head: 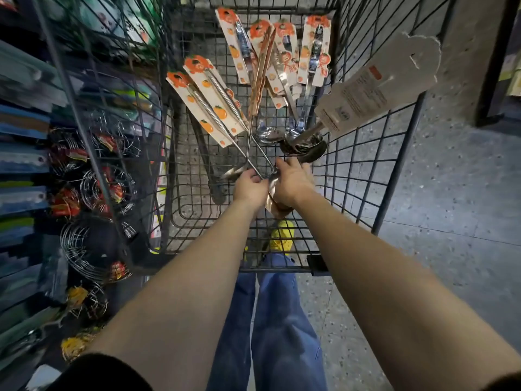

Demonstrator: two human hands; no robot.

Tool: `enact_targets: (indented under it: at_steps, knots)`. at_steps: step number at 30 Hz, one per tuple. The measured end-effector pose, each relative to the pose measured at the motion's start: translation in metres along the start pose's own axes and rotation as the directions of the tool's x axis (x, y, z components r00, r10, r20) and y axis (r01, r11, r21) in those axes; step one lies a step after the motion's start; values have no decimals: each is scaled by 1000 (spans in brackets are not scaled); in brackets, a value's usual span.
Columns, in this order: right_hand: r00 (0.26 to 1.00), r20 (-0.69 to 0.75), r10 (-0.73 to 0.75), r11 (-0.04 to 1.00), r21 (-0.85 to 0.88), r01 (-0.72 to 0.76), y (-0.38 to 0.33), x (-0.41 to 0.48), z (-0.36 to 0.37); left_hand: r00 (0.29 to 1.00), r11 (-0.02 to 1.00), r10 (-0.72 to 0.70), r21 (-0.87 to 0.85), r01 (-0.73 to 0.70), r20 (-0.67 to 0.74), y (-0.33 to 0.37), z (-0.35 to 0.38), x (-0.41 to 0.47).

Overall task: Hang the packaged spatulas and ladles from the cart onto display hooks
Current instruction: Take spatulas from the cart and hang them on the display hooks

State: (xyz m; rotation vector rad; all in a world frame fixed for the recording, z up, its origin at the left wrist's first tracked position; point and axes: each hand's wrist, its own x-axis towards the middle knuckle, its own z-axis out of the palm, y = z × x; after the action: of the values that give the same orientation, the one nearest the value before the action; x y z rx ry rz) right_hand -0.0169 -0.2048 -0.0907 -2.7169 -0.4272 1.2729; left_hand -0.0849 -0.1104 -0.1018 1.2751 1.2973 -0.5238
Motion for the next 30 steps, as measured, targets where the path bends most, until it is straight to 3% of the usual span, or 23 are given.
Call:
enact_targets:
  at_steps: [4, 10, 17, 20, 25, 30]
  knots:
    - [998, 64, 18, 993, 111, -25, -2, 4, 3, 997, 999, 7, 44, -4, -80, 1, 8, 7]
    - [1000, -19, 5, 974, 225, -1, -11, 14, 7, 993, 989, 79, 134, -66, -93, 0, 0, 21]
    - [975, 222, -31, 736, 664, -128, -27, 17, 2, 978, 972, 161, 190, -135, -131, -5, -33, 21]
    - [971, 223, -85, 735, 672, -90, -32, 12, 4, 980, 960, 178, 234, -153, -88, -1, -51, 17]
    - [932, 339, -129, 658, 732, -175, -41, -12, -5, 985, 963, 167, 220, -155, -36, 8, -78, -4]
    - [962, 249, -114, 640, 759, -121, -59, -52, -33, 982, 965, 191, 184, -186, -11, 17, -104, -40]
